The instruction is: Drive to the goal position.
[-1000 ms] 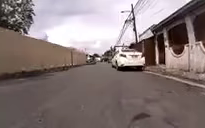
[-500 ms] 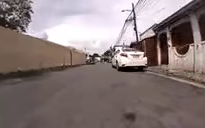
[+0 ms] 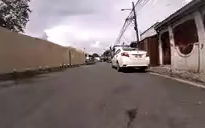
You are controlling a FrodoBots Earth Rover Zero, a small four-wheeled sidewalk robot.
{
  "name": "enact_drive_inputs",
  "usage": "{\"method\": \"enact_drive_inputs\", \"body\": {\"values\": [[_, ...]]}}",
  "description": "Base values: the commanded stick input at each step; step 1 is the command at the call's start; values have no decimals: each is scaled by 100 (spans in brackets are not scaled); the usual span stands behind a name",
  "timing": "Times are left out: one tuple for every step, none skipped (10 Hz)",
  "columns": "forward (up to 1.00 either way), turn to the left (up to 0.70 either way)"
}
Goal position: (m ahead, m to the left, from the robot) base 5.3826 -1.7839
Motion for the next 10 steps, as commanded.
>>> {"method": "enact_drive_inputs", "body": {"values": [[70,0],[70,0],[70,0],[70,0],[70,0],[70,0],[70,0],[70,0],[70,0],[70,0]]}}
